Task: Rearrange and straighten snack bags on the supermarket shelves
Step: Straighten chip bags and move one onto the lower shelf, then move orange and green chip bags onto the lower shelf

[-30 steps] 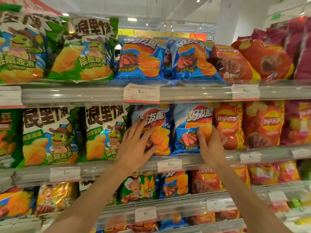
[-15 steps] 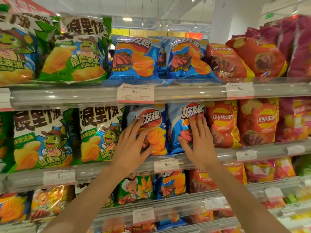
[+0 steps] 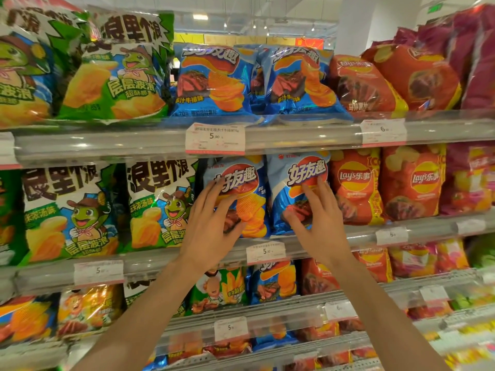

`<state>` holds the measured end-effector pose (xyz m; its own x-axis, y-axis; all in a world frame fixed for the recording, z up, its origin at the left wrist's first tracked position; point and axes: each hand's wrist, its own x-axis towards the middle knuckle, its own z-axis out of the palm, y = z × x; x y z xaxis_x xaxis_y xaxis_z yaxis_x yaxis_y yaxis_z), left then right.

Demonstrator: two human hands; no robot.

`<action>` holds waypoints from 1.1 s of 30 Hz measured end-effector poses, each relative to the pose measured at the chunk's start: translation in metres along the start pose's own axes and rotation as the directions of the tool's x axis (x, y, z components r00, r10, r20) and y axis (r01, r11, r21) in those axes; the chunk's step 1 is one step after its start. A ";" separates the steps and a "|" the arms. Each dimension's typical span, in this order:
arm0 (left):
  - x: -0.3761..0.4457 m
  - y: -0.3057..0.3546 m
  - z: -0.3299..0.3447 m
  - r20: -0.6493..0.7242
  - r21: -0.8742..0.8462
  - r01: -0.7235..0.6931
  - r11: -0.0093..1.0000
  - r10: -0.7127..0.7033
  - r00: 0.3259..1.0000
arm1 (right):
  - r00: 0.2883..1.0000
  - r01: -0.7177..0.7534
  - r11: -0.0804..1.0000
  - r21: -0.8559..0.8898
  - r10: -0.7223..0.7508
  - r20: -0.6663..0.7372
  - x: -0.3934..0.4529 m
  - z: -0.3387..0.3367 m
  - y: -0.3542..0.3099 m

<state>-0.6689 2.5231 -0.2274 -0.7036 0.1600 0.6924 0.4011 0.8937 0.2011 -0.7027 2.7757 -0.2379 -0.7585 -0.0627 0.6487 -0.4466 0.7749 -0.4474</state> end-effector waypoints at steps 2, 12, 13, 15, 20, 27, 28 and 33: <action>-0.004 -0.001 -0.005 -0.010 -0.065 0.038 0.997 -0.039 0.999 | 0.997 -0.055 0.996 0.076 0.058 -0.048 -0.002 -0.005 -0.003; -0.057 -0.013 -0.051 0.133 -0.530 0.389 0.754 -0.379 0.916 | 0.940 -0.326 0.800 0.503 0.330 0.084 -0.055 0.010 -0.057; -0.067 -0.017 -0.056 0.154 -0.563 0.415 0.715 -0.402 0.902 | 0.930 -0.357 0.784 0.508 0.351 0.112 -0.063 0.015 -0.064; -0.088 -0.030 -0.067 0.183 -0.610 0.457 0.647 -0.446 0.876 | 0.910 -0.407 0.739 0.537 0.378 0.169 -0.081 0.027 -0.078; -0.144 -0.076 -0.100 0.181 -0.700 0.514 0.495 -0.574 0.799 | 0.863 -0.500 0.640 0.583 0.421 0.279 -0.122 0.061 -0.122; -0.205 -0.142 -0.144 0.203 -0.718 0.563 0.408 -0.652 0.731 | 0.806 -0.582 0.514 0.631 0.466 0.365 -0.158 0.113 -0.198; -0.212 -0.148 -0.151 0.196 -0.717 0.561 0.413 -0.654 0.731 | 0.804 -0.585 0.504 0.635 0.465 0.371 -0.160 0.118 -0.207; -0.230 -0.179 -0.185 0.130 -0.735 0.528 0.425 -0.676 0.725 | 0.826 -0.562 0.553 0.615 0.414 0.382 -0.154 0.136 -0.243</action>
<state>-0.4704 2.2490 -0.2948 -0.8577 -0.4337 0.2763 0.2302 0.1567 0.9605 -0.5419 2.5115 -0.3131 -0.9929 0.0289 0.1152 -0.1128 0.0764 -0.9907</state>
